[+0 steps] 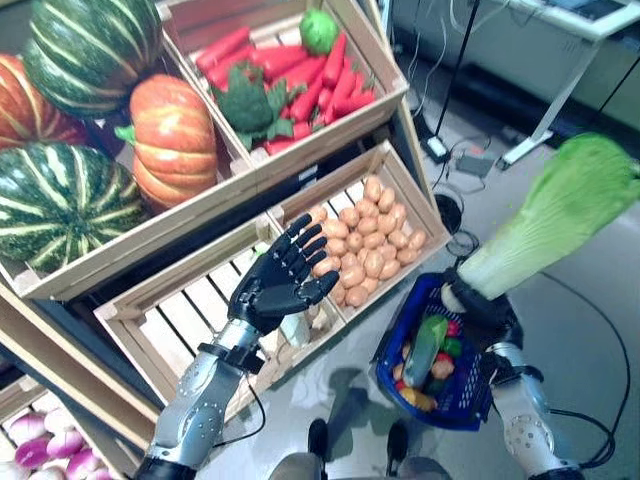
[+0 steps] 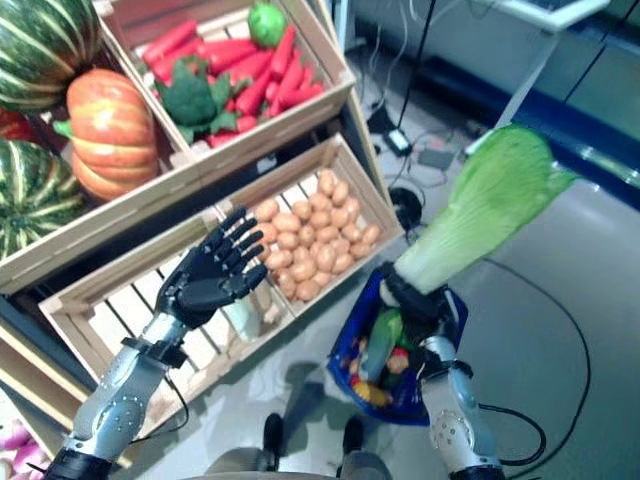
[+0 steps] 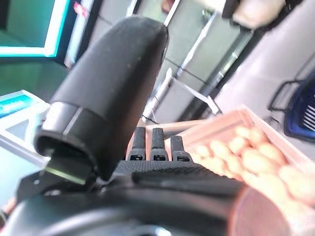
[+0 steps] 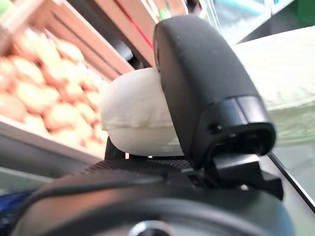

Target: Put vegetables into the basket

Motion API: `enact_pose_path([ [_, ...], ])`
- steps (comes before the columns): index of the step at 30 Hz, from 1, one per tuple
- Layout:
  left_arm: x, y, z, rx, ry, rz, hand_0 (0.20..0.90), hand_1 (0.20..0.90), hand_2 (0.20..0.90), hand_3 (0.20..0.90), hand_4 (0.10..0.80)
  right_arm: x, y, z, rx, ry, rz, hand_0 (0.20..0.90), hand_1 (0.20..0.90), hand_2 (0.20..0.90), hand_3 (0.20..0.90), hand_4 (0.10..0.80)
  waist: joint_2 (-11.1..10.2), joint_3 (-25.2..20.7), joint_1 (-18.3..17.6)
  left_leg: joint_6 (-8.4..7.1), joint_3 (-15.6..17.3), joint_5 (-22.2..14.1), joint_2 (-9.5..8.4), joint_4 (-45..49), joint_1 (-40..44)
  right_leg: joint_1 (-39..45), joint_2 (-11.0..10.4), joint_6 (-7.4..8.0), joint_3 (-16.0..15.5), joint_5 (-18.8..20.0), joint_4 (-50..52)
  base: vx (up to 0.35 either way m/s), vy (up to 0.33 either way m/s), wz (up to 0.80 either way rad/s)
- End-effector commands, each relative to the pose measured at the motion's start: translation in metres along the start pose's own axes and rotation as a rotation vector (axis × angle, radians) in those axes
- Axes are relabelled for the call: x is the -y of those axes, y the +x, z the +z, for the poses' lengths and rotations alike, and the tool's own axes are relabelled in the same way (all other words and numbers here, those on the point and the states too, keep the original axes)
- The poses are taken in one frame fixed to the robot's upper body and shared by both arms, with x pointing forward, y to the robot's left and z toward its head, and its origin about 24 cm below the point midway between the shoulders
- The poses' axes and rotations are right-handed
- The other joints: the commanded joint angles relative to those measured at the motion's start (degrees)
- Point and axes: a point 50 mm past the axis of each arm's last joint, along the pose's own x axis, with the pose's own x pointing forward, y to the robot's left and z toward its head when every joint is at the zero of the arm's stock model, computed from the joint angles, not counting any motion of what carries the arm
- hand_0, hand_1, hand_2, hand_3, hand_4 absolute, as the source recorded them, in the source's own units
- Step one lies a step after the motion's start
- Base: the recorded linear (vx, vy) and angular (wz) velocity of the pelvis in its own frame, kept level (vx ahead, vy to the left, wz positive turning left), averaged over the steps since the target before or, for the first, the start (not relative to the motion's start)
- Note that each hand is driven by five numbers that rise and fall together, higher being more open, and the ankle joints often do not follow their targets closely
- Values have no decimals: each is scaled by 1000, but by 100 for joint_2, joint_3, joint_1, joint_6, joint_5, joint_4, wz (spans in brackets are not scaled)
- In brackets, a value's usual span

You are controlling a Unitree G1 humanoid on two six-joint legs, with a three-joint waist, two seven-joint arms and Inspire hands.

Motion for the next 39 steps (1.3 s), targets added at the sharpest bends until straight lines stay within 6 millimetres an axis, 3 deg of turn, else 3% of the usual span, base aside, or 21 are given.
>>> enact_pose_path([
  [1, 8, 17, 65, 372, 94, -80, 900, 900, 900, 900, 800, -27, 20, 63, 407, 149, 50, 300, 300, 300, 300, 400, -169, 321, -21, -82, -57, -550, -181, 793, -451, -375, -105, -8, 72, -391, 906, -169, -12, 1],
  [11, 46, 38, 103, 626, 155, -268, 900, 900, 900, 900, 800, -16, 46, 89, 542, 209, -69, 300, 300, 300, 300, 400, -145, 1213, 131, -26, -163, -877, -422, 2448, -1957, -1642, -258, -177, -88, -658, 2345, -187, -19, 5],
  [17, 62, 53, 110, 660, 101, -338, 900, 900, 900, 900, 800, -14, 70, 92, 490, 221, -162, 300, 300, 300, 300, 400, -95, 1411, 227, 40, -118, -1235, -498, 3370, -2692, -2481, -467, -237, -133, -1000, 3537, -117, 28, 13],
  [21, 72, 60, 115, 687, 80, -378, 900, 900, 900, 900, 800, -21, 91, 89, 394, 213, -143, 300, 300, 300, 300, 400, -63, 1487, 293, 106, -34, -1447, -554, 3934, -3129, -3002, -600, -274, -122, -1178, 4247, -68, 26, 4],
  [24, 84, 62, 128, 760, 182, -415, 900, 900, 900, 900, 800, -21, 109, 88, 248, 94, -116, 300, 300, 300, 300, 400, -11, 1481, 342, 135, 22, -1623, -559, 4530, -3590, -3511, -660, -345, -94, -1336, 4874, -34, 13, 2],
  [32, 92, 68, 145, 790, 208, -458, 900, 900, 900, 900, 800, -20, 127, 84, 92, 38, -124, 300, 300, 300, 300, 400, 83, 1427, 413, 192, 31, -2029, -554, 5509, -4244, -4354, -691, -358, 119, -1643, 5912, 23, 5, 3],
  [36, 91, 71, 144, 773, 175, -449, 900, 900, 900, 900, 800, -20, 129, 68, -35, 5, -117, 300, 300, 300, 300, 400, 117, 1427, 410, 232, 39, -2068, -569, 5839, -4586, -4778, -640, -365, 257, -1673, 6315, 3, 13, -4],
  [39, 89, 71, 141, 761, 155, -453, 900, 900, 900, 900, 800, -7, 127, 56, -126, 6, -164, 300, 300, 300, 300, 400, 140, 1482, 411, 255, 61, -2045, -565, 6016, -4771, -4976, -608, -358, 322, -1634, 6481, 5, 4, -1],
])
